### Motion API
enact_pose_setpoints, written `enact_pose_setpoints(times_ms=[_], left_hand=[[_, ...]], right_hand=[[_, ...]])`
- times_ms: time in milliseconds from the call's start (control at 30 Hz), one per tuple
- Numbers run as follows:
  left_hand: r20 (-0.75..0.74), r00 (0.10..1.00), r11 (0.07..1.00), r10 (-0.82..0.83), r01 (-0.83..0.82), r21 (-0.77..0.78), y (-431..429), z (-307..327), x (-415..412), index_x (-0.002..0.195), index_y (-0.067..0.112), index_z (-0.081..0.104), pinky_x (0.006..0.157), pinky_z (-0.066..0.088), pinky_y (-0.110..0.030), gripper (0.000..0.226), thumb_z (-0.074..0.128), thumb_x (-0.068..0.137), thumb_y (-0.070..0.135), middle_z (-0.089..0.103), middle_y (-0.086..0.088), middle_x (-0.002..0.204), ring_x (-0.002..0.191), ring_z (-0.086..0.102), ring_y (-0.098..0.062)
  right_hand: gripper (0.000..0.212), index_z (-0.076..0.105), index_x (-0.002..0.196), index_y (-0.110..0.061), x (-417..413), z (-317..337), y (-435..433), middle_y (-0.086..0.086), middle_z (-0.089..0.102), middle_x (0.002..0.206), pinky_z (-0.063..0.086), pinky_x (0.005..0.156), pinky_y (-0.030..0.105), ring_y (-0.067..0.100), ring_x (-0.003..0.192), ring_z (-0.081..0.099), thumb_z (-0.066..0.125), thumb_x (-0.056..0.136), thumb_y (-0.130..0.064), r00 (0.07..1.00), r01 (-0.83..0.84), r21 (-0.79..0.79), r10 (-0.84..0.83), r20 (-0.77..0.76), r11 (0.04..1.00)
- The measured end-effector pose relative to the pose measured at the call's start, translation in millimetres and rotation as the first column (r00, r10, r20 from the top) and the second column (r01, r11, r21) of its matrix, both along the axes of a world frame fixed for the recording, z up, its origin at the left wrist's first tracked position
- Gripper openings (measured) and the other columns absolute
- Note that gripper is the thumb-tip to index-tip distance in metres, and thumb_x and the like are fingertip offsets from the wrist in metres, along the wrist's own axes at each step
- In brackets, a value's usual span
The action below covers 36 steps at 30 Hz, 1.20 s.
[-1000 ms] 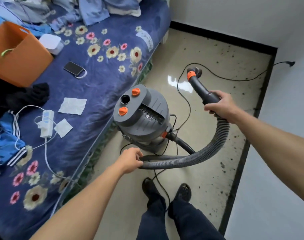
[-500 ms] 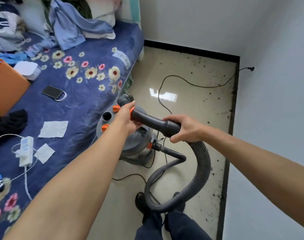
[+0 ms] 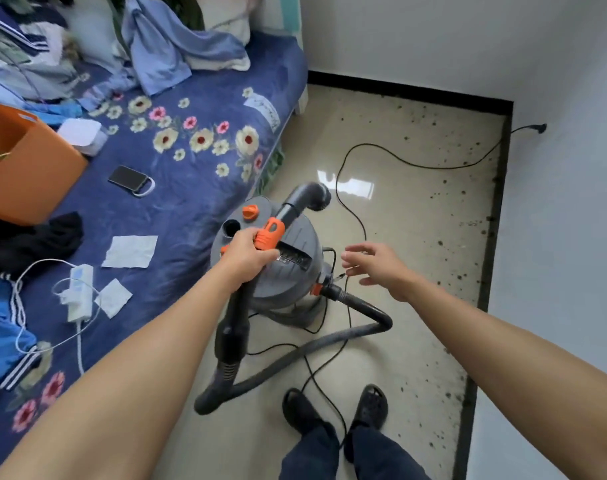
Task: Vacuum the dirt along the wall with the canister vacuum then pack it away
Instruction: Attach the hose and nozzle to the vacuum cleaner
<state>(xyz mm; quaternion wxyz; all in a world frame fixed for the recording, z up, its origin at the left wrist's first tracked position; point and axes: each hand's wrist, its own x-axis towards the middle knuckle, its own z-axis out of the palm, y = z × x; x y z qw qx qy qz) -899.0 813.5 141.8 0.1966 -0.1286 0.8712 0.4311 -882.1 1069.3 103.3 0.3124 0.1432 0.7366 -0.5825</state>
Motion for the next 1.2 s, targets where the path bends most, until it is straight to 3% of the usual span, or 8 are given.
enact_pose_setpoints(times_ms=[133, 267, 433, 667, 767, 933, 1033, 1200], left_hand=[[0.055, 0.99, 0.931, -0.131, 0.142, -0.335, -39.6, -25.3, 24.7, 0.076, 0.016, 0.049, 0.058, 0.038, -0.032, 0.023, 0.071, 0.071, 0.014, 0.056, -0.003, 0.074, 0.067, 0.053, -0.022], [0.117, 0.981, 0.901, -0.152, 0.186, -0.391, -74.4, -48.6, 36.5, 0.074, 0.02, 0.043, 0.063, 0.045, -0.039, 0.023, 0.065, 0.064, 0.021, 0.06, -0.005, 0.076, 0.073, 0.057, -0.031], [0.113, 0.988, 0.914, -0.108, 0.143, -0.379, -106.0, -78.6, 32.9, 0.082, 0.02, 0.044, 0.064, 0.039, -0.034, 0.025, 0.067, 0.072, 0.019, 0.064, -0.01, 0.088, 0.085, 0.06, -0.034], [0.1, 0.979, 0.955, 0.178, -0.147, -0.257, -174.0, -128.2, 21.1, 0.077, 0.017, 0.05, 0.059, 0.039, -0.033, 0.022, 0.07, 0.069, 0.019, 0.063, -0.009, 0.08, 0.076, 0.058, -0.032], [0.098, 0.932, 0.922, 0.348, -0.322, -0.215, -204.4, -153.8, 25.6, 0.075, 0.016, 0.05, 0.065, 0.046, -0.036, 0.024, 0.071, 0.067, 0.022, 0.063, -0.008, 0.076, 0.075, 0.06, -0.033], [0.105, 0.863, 0.867, 0.494, -0.479, -0.139, -222.8, -189.1, 25.0, 0.068, 0.017, 0.048, 0.059, 0.044, -0.035, 0.022, 0.07, 0.067, 0.019, 0.059, -0.003, 0.065, 0.065, 0.057, -0.029], [0.084, 0.843, 0.846, 0.531, -0.522, -0.11, -217.0, -201.9, 16.5, 0.07, 0.016, 0.05, 0.06, 0.043, -0.035, 0.02, 0.07, 0.069, 0.019, 0.059, -0.003, 0.066, 0.066, 0.054, -0.027], [0.047, 0.797, 0.798, 0.602, -0.598, -0.075, -200.4, -213.3, 10.3, 0.07, 0.013, 0.049, 0.057, 0.04, -0.032, 0.021, 0.069, 0.071, 0.019, 0.056, 0.0, 0.063, 0.061, 0.049, -0.022]], right_hand=[[0.04, 0.056, 0.129, -0.014, -30.1, 0.6, -30.5, 0.006, 0.068, 0.106, 0.052, 0.071, 0.03, 0.017, 0.092, 0.065, 0.064, 0.094, -0.033, 0.999, -0.018, 0.032, 0.019, -0.048, 0.999], [0.041, 0.055, 0.13, -0.017, -51.6, -11.4, -76.6, 0.008, 0.065, 0.114, 0.052, 0.075, 0.031, 0.017, 0.096, 0.064, 0.066, 0.093, -0.031, 0.992, -0.092, 0.126, 0.101, -0.069, 0.988], [0.041, 0.06, 0.129, -0.018, -77.9, -35.2, -144.2, 0.006, 0.065, 0.116, 0.054, 0.091, 0.039, 0.022, 0.103, 0.064, 0.067, 0.091, -0.031, 0.969, -0.19, 0.318, 0.23, -0.093, 0.929], [0.037, 0.062, 0.124, -0.022, -133.8, -73.4, -231.3, 0.0, 0.069, 0.114, 0.053, 0.089, 0.039, 0.021, 0.101, 0.064, 0.06, 0.091, -0.039, 0.899, -0.289, 0.572, 0.423, -0.113, 0.767], [0.024, 0.069, 0.109, -0.022, -148.1, -100.2, -268.1, 0.003, 0.072, 0.104, 0.055, 0.084, 0.04, 0.021, 0.092, 0.065, 0.061, 0.092, -0.037, 0.873, -0.353, 0.587, 0.482, -0.073, 0.728], [0.03, 0.066, 0.104, -0.019, -147.6, -143.0, -299.7, 0.005, 0.069, 0.095, 0.051, 0.074, 0.036, 0.026, 0.09, 0.064, 0.065, 0.089, -0.045, 0.73, -0.527, 0.671, 0.683, 0.043, 0.521], [0.042, 0.059, 0.101, -0.016, -146.1, -155.9, -308.1, 0.006, 0.065, 0.094, 0.045, 0.069, 0.036, 0.03, 0.088, 0.06, 0.064, 0.086, -0.054, 0.633, -0.466, 0.788, 0.774, -0.021, 0.402], [0.036, 0.054, 0.098, -0.01, -130.4, -170.2, -312.0, 0.014, 0.063, 0.104, 0.033, 0.066, 0.037, 0.039, 0.092, 0.061, 0.043, 0.098, -0.045, 0.491, -0.393, 0.864, 0.866, -0.093, 0.316]])
